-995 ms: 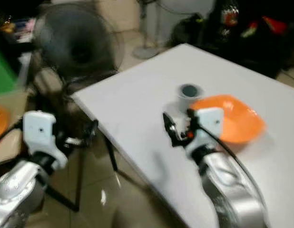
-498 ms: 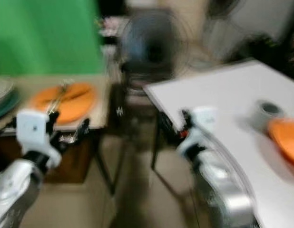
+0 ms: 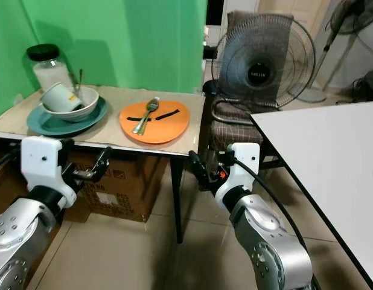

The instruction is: Setting the table

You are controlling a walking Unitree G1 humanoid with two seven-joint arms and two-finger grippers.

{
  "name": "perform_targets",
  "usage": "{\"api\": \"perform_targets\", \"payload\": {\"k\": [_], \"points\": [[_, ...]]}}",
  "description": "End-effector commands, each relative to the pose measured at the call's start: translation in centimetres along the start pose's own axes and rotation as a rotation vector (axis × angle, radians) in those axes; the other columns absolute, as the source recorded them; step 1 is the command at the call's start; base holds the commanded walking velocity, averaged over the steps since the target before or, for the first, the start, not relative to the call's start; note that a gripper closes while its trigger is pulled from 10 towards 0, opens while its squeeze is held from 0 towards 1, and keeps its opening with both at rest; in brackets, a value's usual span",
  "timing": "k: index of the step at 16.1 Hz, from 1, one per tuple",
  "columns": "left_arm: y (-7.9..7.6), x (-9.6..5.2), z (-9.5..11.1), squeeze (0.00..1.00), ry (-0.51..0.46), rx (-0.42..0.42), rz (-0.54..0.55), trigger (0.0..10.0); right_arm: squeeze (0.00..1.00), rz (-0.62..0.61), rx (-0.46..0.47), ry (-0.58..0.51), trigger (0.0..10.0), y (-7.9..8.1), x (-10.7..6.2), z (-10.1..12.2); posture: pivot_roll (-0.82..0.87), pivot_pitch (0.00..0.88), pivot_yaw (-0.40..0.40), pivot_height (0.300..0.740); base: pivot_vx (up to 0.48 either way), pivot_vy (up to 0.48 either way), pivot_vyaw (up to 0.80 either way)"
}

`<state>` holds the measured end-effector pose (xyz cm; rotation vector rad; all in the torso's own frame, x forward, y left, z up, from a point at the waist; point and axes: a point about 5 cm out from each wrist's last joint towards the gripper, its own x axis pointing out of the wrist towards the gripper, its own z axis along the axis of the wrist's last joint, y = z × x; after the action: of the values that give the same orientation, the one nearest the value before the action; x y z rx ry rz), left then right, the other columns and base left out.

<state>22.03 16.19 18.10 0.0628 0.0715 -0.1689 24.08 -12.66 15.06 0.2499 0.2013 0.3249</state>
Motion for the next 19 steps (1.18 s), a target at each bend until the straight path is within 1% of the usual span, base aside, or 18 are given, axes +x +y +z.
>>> {"api": "perform_targets", "payload": {"k": [1,2,6,8,10,12,13,15,17,19], "points": [[-0.1,0.5,0.0,0.00,0.009,0.015,0.003,10.0,0.00,-0.034,-0.013,-0.002,10.0,-0.6,0.2,0.2,-0.02,0.003,0.050,0.740,0.000,0.000,0.00],[0.0,0.7,0.0,0.00,0.002,0.033,0.004,10.0,0.00,-0.044,-0.013,0.000,10.0,-0.8,0.4,0.1,-0.02,0.001,0.052,0.740,0.000,0.000,0.00],[0.4,1.0,0.0,0.00,0.003,0.031,0.017,10.0,0.00,-0.024,-0.038,0.026,10.0,-0.6,1.4,-0.2,-0.01,0.001,0.060,0.740,0.000,0.000,0.00],[0.6,0.9,0.0,0.00,0.007,0.032,0.023,10.0,0.00,-0.012,-0.043,0.025,10.0,-0.4,1.6,-0.2,-0.01,0.004,0.059,0.740,0.000,0.000,0.00],[0.6,0.7,-0.1,0.00,0.007,0.031,0.027,10.0,0.00,0.011,-0.046,0.025,10.0,-0.4,1.8,-0.1,0.01,0.001,0.042,0.740,0.259,0.000,0.00],[0.6,0.4,-0.4,0.00,0.018,0.030,0.030,10.0,0.00,0.062,-0.105,0.039,10.0,0.0,2.2,-0.1,0.02,0.000,0.036,0.740,0.279,0.000,0.00],[0.6,0.4,-0.5,0.00,0.020,0.031,0.029,10.0,0.00,0.062,-0.111,0.040,10.0,0.0,2.4,-0.1,0.02,0.000,0.035,0.740,0.285,0.000,0.80],[0.7,0.5,-0.3,0.00,0.016,0.030,0.027,10.0,0.00,0.058,-0.098,0.033,10.0,0.1,2.6,0.0,0.02,0.000,0.037,0.740,0.289,0.000,0.80],[0.8,0.7,-0.3,0.00,0.015,0.025,0.024,10.0,0.00,0.046,-0.067,0.011,10.0,0.1,2.8,0.2,0.00,0.000,0.042,0.740,0.285,0.000,0.00],[0.6,0.8,-0.5,0.00,0.018,0.015,0.016,10.0,0.00,0.043,-0.058,-0.001,10.0,-0.1,2.6,0.4,0.00,0.000,0.049,0.740,0.289,0.000,0.00]]}}
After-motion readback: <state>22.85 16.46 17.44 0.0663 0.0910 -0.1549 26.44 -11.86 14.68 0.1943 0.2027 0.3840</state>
